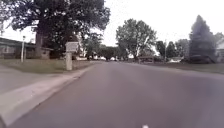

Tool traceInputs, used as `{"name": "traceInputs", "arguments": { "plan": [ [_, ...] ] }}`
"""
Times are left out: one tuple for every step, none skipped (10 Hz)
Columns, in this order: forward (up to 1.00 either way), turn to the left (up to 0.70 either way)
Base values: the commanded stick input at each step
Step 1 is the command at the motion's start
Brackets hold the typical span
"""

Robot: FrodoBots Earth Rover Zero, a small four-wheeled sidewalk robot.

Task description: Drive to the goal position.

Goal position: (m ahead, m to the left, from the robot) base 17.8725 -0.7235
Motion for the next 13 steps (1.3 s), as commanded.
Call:
{"name": "traceInputs", "arguments": {
  "plan": [
    [1.00, 0.00],
    [1.00, 0.00],
    [1.00, 0.00],
    [1.00, 0.00],
    [1.00, 0.00],
    [1.00, 0.00],
    [1.00, 0.00],
    [1.00, -0.34],
    [1.00, -0.28],
    [1.00, -0.18],
    [1.00, -0.09],
    [1.00, -0.01],
    [1.00, 0.00]
  ]
}}
